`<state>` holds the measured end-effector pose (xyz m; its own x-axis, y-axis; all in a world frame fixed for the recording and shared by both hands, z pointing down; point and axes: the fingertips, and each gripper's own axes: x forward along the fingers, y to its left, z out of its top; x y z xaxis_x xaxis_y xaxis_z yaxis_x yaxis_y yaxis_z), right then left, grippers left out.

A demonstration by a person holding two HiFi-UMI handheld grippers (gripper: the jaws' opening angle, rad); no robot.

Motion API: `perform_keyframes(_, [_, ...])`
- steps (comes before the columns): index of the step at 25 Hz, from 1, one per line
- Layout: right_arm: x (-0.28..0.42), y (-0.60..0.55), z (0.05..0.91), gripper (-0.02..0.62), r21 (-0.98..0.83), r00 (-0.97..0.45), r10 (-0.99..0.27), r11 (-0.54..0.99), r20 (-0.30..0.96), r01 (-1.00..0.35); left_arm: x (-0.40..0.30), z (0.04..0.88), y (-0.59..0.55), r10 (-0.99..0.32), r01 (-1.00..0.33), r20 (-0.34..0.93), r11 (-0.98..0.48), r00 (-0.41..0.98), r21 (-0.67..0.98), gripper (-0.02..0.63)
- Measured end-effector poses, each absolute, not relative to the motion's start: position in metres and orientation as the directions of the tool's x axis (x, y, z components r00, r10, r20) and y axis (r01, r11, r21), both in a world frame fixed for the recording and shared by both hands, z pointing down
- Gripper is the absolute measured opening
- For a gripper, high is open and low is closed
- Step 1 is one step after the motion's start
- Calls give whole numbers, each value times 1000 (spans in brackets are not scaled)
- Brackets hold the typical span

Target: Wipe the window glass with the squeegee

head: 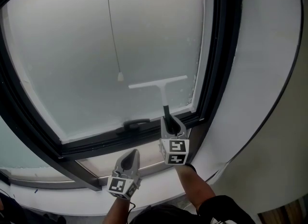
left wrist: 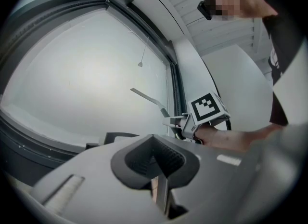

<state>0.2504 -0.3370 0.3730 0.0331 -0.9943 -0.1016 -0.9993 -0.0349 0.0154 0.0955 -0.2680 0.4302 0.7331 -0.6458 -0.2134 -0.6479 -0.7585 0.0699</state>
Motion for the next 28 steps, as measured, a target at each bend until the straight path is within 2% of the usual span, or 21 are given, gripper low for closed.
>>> perform_keyframes(28, [248,-324,456,95,-1,34,-998,-35,56,-999,96,438,-269,-645,-643,-194,-762,740,82,-2])
